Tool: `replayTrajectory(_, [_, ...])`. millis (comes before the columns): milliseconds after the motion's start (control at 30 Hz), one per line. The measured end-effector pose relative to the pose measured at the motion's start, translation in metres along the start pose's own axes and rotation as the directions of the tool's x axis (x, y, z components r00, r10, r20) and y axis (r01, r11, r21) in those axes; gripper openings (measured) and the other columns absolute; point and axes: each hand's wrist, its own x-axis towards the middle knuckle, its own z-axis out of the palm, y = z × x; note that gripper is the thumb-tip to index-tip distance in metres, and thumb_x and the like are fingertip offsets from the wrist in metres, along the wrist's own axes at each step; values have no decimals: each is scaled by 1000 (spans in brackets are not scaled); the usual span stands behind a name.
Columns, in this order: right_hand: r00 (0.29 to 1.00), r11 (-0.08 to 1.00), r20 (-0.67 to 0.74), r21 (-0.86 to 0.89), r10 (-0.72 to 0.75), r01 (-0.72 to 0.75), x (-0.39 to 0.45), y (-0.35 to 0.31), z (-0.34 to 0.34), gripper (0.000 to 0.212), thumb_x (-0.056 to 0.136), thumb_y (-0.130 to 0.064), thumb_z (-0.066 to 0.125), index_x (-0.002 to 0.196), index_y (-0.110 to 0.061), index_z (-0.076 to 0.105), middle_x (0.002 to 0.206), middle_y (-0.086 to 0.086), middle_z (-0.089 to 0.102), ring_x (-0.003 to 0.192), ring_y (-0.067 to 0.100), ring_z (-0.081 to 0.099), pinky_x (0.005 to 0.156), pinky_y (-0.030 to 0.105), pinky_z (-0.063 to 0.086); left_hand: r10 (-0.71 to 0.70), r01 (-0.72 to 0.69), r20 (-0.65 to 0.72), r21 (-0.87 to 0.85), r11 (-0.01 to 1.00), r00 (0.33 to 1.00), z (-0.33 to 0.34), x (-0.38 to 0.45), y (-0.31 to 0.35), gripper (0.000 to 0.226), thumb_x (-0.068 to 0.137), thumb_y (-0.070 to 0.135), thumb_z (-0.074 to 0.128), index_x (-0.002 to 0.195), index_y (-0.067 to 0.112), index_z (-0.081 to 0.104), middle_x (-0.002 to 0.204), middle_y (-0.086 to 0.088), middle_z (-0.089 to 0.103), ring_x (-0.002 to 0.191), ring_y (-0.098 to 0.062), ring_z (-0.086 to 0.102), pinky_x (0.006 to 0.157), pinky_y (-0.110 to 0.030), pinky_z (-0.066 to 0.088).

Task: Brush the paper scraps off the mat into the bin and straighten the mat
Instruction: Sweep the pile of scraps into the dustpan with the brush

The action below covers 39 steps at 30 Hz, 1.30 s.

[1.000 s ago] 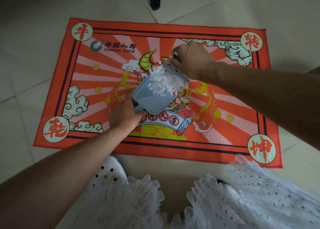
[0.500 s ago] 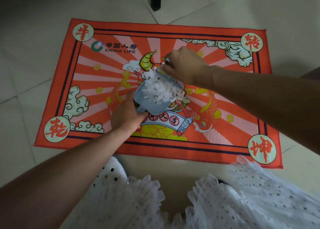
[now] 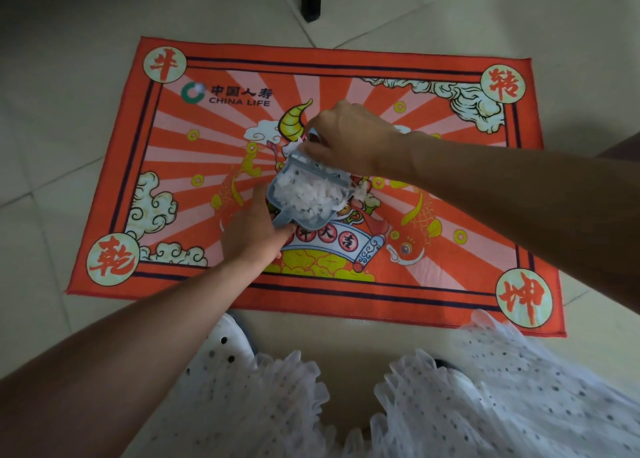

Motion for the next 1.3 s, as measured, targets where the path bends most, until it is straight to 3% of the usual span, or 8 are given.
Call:
replayTrajectory(133, [999,999,23,31,-24,24,-1,-2,0,37,99,-40,47,81,-9,53,60,-1,38,63,29,47,59,30,35,2,-2,-7,1,1000,1000,2,0,0,64,85,43,70,137,33,36,102,6,71,47,-11,66,54,-41,58])
replayTrajectory(367, [1000,999,-12,32,-16,16,-1,0,-9,43,98,-43,47,90,-3,62,72,11,53,67,32,52,58,32,37,-19,19,1,-21,1000,1000,5,1,-4,71,82,45,73,140,36,32,102,3,72,53,-17,69,56,-42,59])
replayTrajectory(533, [997,999,-55,23,49,-48,-4,7,-14,41,98,-44,46,83,-8,56,63,5,42,68,30,49,58,30,31,-29,29,12,-37,999,1000,8,2,-7,74,82,44,73,140,42,27,107,3,70,58,-20,70,56,-44,59])
replayTrajectory(667, [989,995,-106,31,101,-98,-10,13,-12,37,98,-46,43,82,-14,52,73,9,46,73,29,49,62,31,34,-42,42,30,-3,999,999,7,-3,-9,75,73,54,69,134,47,26,113,7,69,68,-26,71,63,-45,60])
replayTrajectory(767, [983,991,-126,13,130,-130,-14,17,-12,37,98,-46,42,82,-15,50,76,10,47,70,29,47,63,32,35,-32,31,36,27,999,999,6,-8,-14,70,76,50,71,131,45,29,117,6,66,71,-26,71,68,-44,59])
replayTrajectory(1133, [972,973,-143,-109,188,-205,-38,32,-13,39,99,-46,42,80,-12,49,76,11,46,70,29,44,62,34,34,-52,47,51,107,993,997,3,-19,-22,70,76,46,73,131,47,30,105,4,67,70,-24,70,67,-42,59])
replayTrajectory(1300, [962,954,-141,-156,234,-255,-53,40,-7,41,99,-46,40,80,-12,52,75,11,48,68,29,46,63,32,36,-7,-1,56,148,989,998,1,-26,-18,69,79,34,72,133,44,30,93,1,68,69,-24,68,68,-42,59])
